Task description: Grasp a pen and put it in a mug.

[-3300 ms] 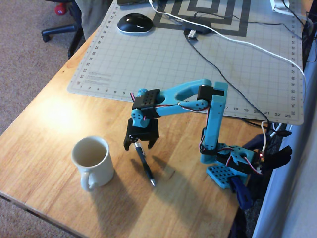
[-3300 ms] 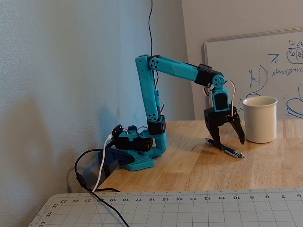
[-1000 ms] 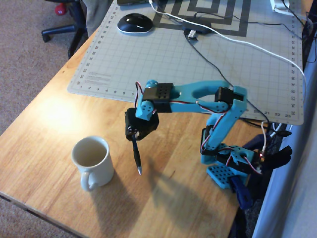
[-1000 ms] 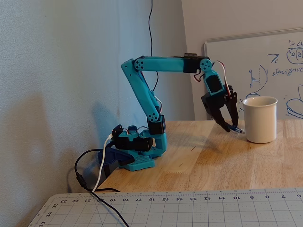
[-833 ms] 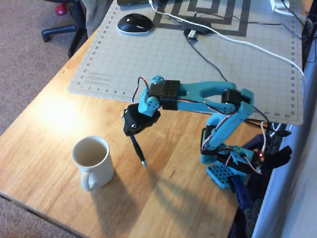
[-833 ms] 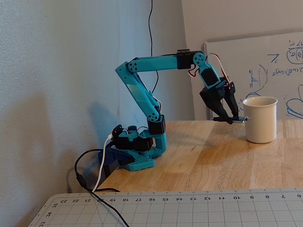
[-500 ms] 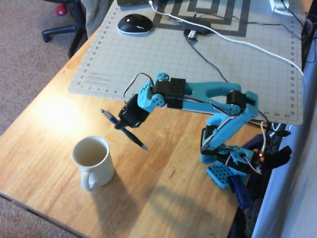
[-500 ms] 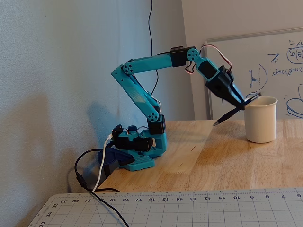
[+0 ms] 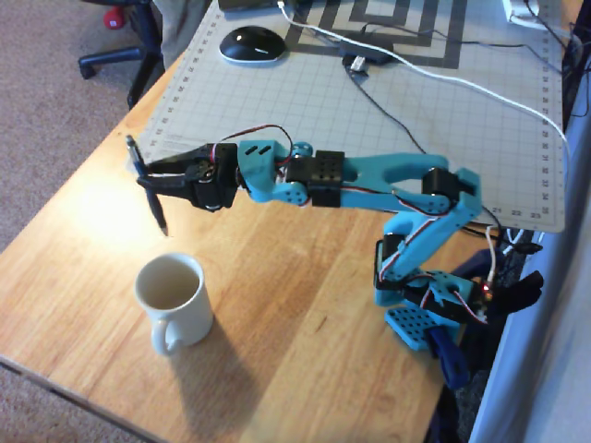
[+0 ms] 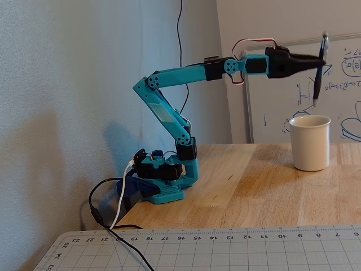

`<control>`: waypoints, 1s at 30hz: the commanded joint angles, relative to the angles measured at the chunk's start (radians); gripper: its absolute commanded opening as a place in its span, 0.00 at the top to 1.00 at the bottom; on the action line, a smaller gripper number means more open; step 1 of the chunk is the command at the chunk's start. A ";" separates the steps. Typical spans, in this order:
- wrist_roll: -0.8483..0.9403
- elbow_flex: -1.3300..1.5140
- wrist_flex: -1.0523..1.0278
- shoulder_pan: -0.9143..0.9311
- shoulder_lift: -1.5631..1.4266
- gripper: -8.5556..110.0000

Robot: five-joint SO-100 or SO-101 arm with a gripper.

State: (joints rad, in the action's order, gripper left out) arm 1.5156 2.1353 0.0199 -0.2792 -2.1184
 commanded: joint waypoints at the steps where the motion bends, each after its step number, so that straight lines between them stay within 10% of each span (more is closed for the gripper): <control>1: 0.012 0.012 0.084 -0.028 -0.038 0.91; 30: -0.029 0.146 0.095 -0.124 0.141 0.78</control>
State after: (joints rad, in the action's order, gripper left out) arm 1.5186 2.3010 0.0905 -0.4096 -1.8791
